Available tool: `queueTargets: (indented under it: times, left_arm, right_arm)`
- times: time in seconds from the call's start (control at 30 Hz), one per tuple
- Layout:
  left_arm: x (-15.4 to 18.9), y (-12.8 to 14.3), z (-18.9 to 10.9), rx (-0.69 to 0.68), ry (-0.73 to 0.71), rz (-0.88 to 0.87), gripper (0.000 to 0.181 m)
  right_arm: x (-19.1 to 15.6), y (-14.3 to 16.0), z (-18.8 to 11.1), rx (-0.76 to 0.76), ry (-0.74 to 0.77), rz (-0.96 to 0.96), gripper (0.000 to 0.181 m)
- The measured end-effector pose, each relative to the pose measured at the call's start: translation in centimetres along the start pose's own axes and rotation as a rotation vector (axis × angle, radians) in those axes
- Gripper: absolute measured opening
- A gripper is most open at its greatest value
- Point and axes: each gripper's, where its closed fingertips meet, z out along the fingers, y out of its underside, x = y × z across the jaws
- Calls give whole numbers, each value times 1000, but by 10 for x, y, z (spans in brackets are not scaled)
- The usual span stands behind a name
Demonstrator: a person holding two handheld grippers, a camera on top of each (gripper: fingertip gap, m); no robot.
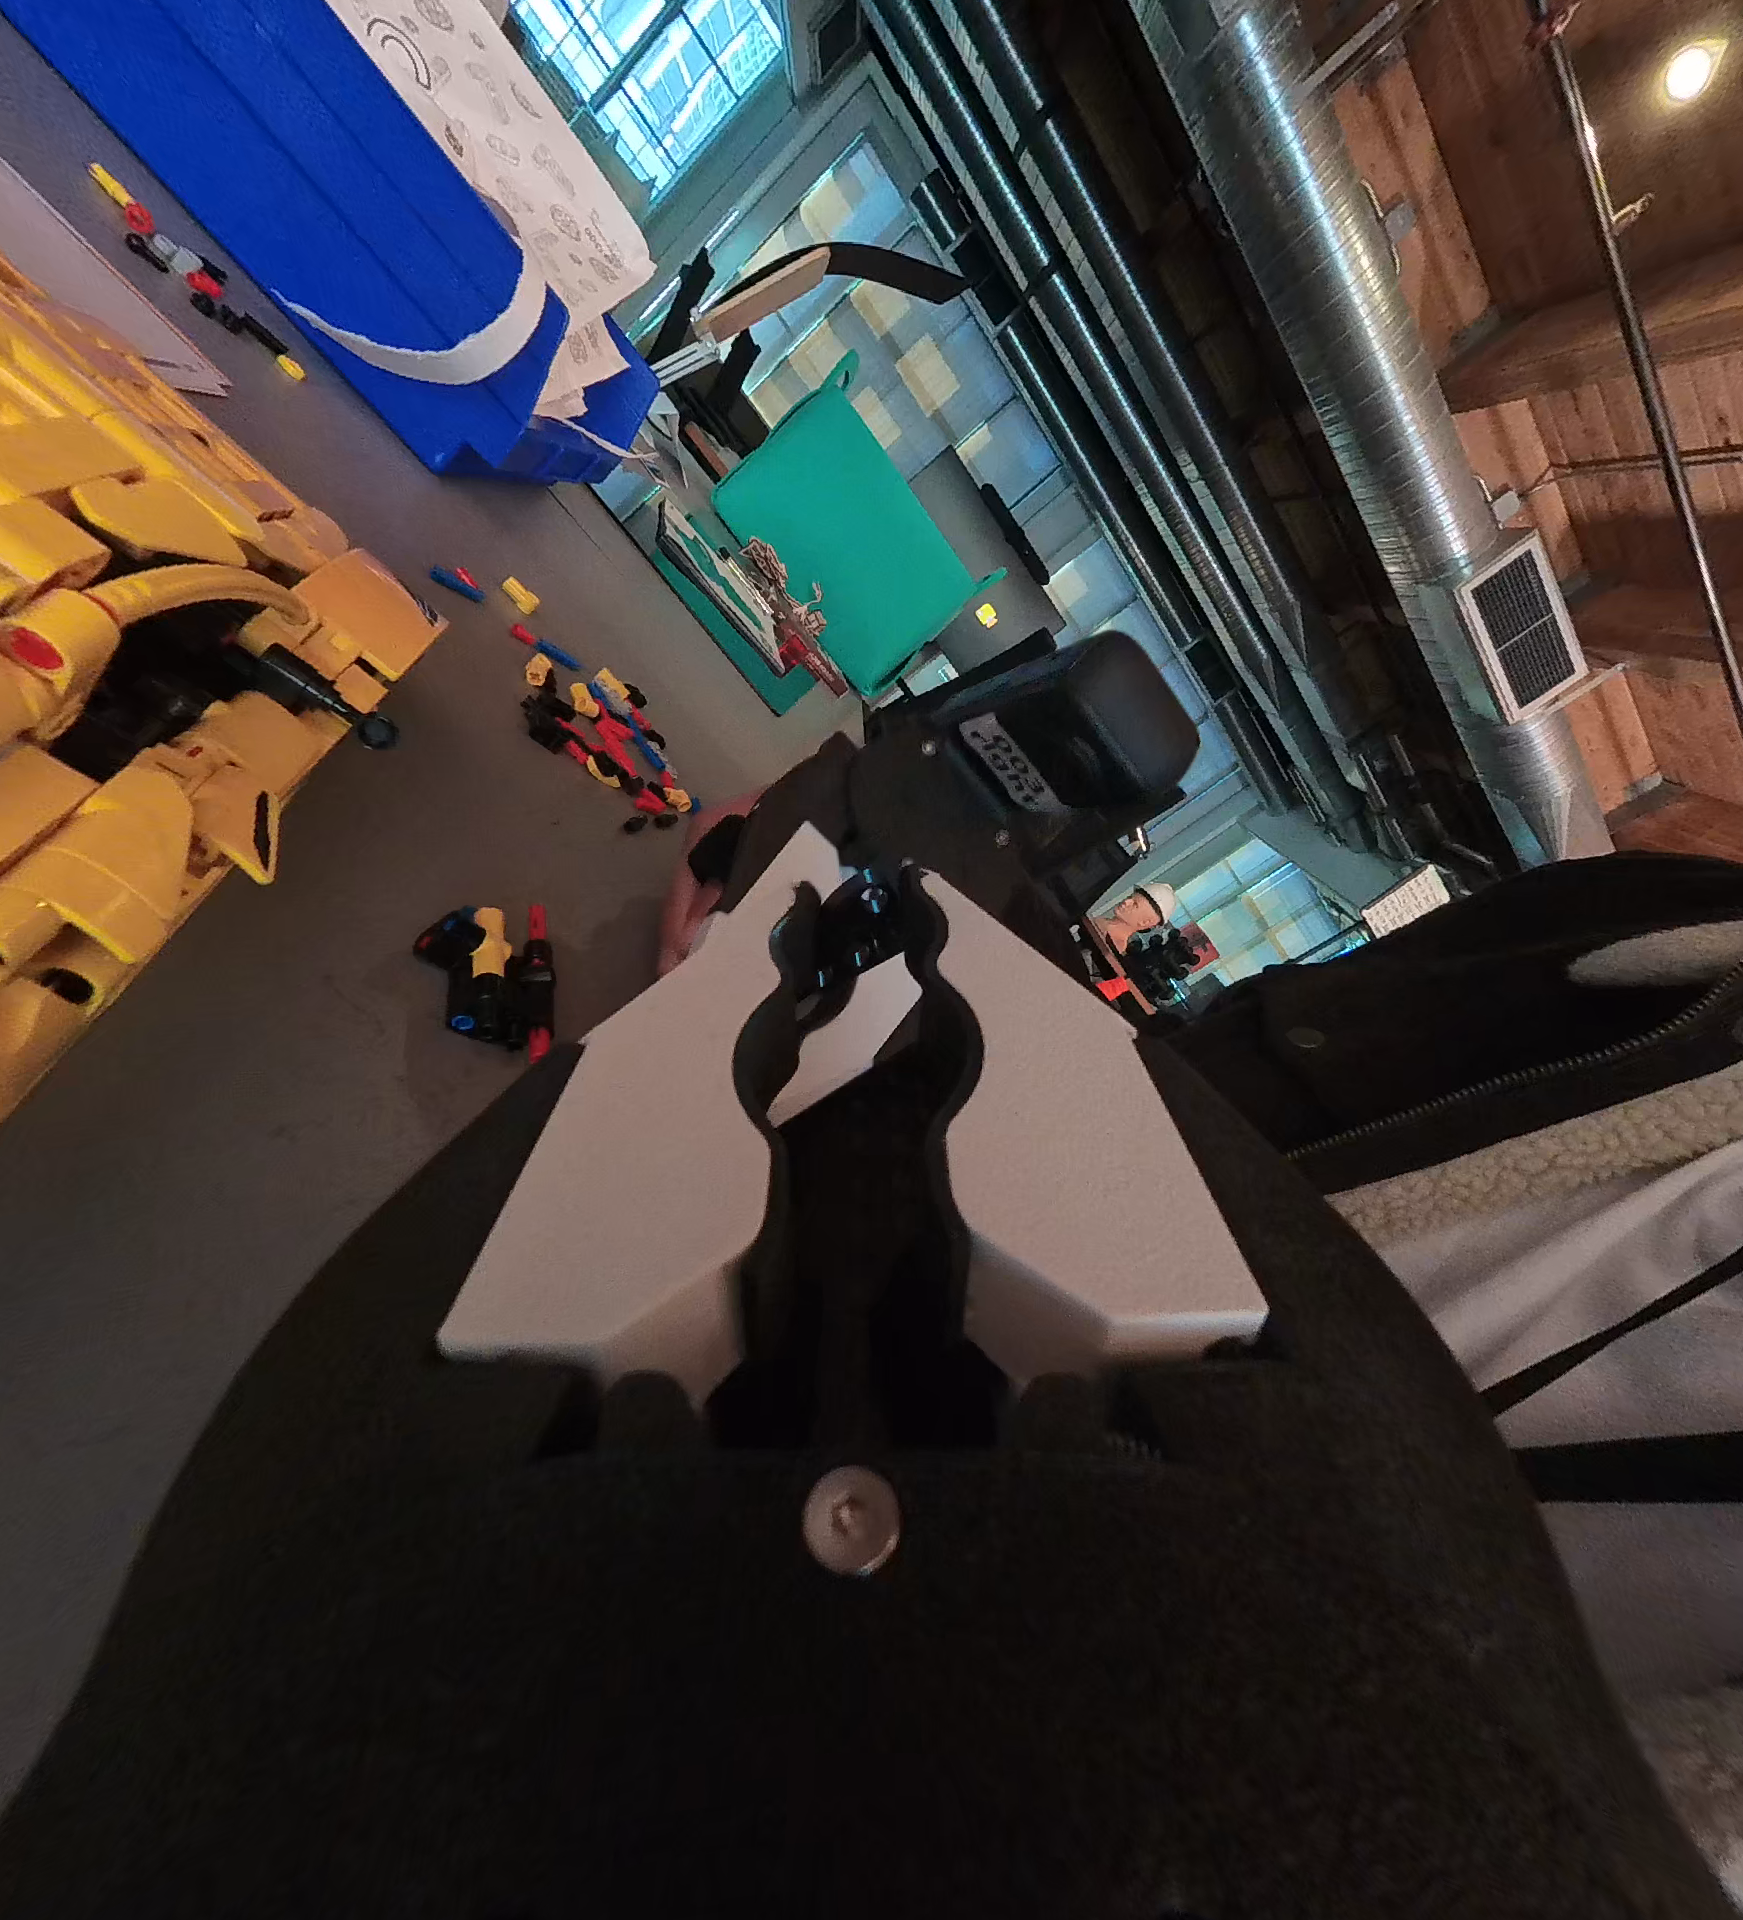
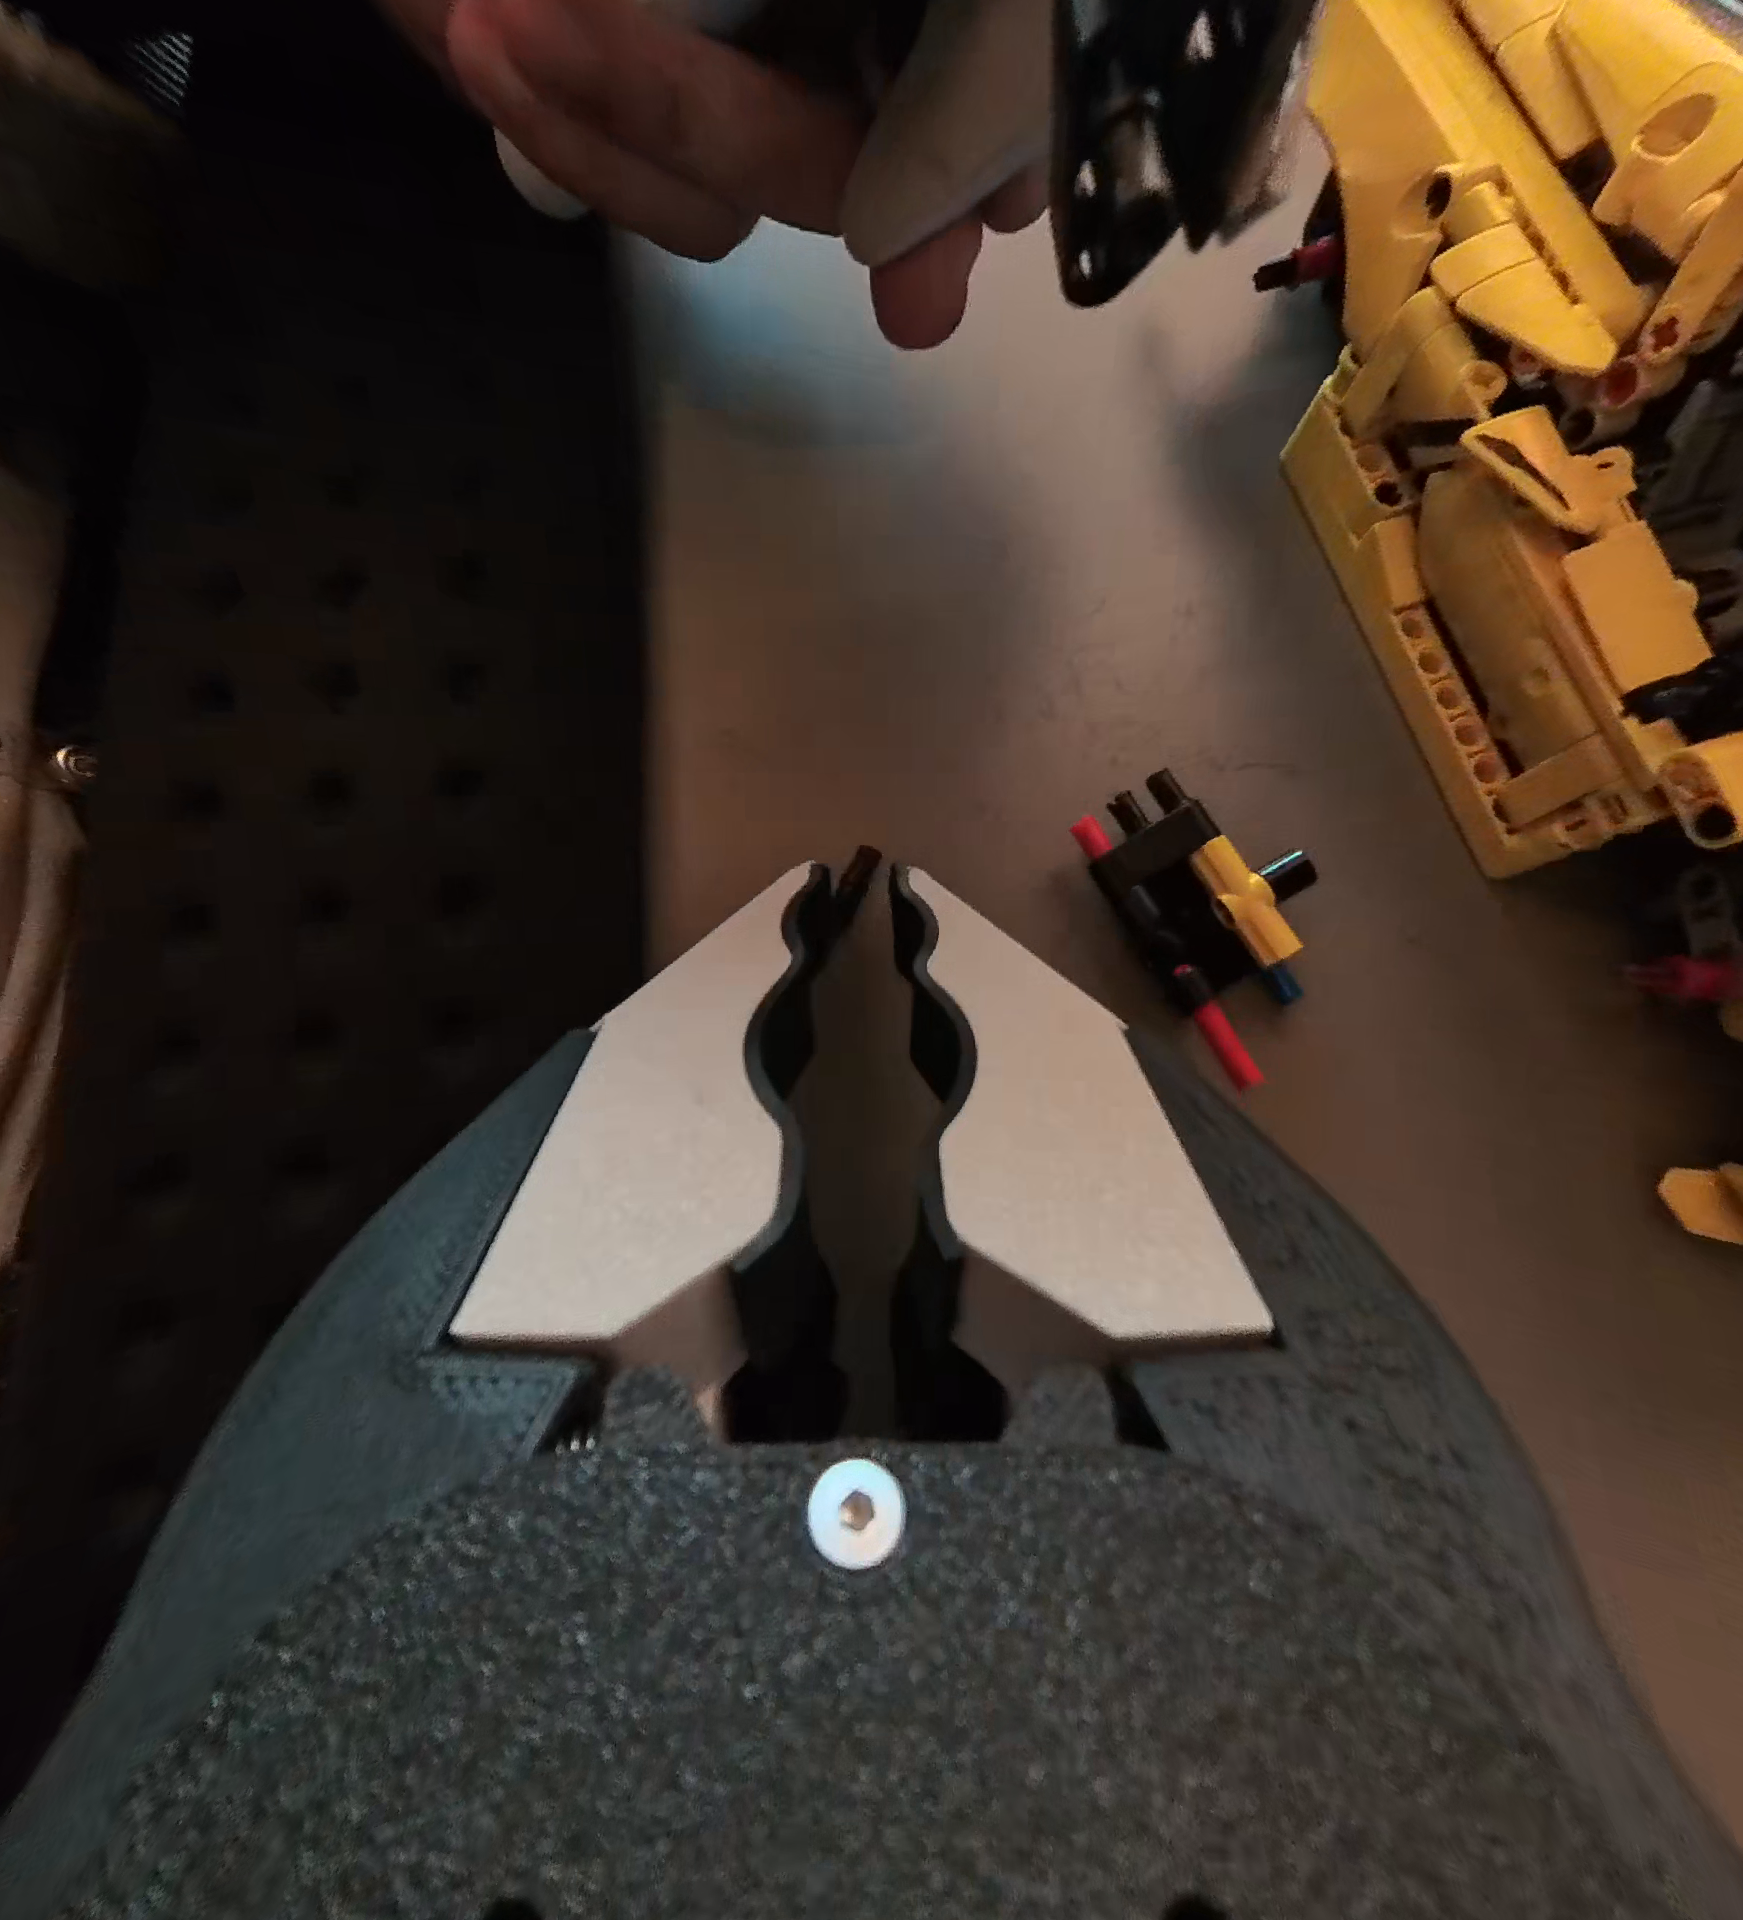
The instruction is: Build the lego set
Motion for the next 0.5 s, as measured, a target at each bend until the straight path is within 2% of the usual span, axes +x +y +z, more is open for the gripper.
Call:
queueTargets:
  times: [0.1, 0.2, 0.27, 0.37, 0.5]
  left_arm:
    - [-1, -1, -1, 8, -1, -8, 16]
    - [1, -3, -2, 17, 26, -40, 16]
    - [3, -3, -2, 20, 50, -63, 17]
    - [7, 0, 0, 5, 93, -96, 16]
    - [11, 2, 1, -7, 120, -108, 16]
  right_arm:
    - [4, -16, -12, 83, 24, 11, 12]
    - [15, -65, -43, 359, 102, 45, 17]
    - [20, -83, -57, 467, 151, 54, 23]
    - [18, -94, -63, 529, 164, 14, 21]
    - [14, -94, -56, 503, 145, -8, 11]
